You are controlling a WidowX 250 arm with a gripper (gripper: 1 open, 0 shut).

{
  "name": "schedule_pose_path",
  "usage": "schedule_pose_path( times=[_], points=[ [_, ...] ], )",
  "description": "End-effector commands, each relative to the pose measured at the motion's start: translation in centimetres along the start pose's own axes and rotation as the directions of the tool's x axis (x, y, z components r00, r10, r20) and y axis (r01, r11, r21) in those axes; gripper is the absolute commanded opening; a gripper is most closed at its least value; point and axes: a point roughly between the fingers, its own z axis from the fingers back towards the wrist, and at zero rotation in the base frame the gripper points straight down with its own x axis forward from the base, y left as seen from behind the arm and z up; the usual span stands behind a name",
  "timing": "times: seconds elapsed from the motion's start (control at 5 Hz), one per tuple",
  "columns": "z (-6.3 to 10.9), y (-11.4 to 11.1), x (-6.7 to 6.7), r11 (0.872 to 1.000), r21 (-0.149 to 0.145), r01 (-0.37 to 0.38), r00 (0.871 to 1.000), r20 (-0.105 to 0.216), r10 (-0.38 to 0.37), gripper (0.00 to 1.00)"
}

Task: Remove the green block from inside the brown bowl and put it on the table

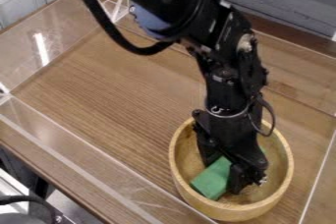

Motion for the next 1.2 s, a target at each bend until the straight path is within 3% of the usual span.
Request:
schedule_pose_path(
  times=[0.0,0.6,0.8,1.0],
  points=[
    [1.1,-0.3,0.3,1.0,-0.004,0.006,1.0,0.025,-0.005,0.0],
    [3.2,-0.4,-0.3,0.999,-0.015,-0.041,0.999,0.019,0.042,0.0],
    [4.7,-0.2,-0.4,0.998,-0.015,-0.069,0.997,0.03,0.069,0.0],
    [8.6,0.3,-0.1,0.991,-0.008,-0.136,0.989,0.06,0.136,0.0]
  ],
)
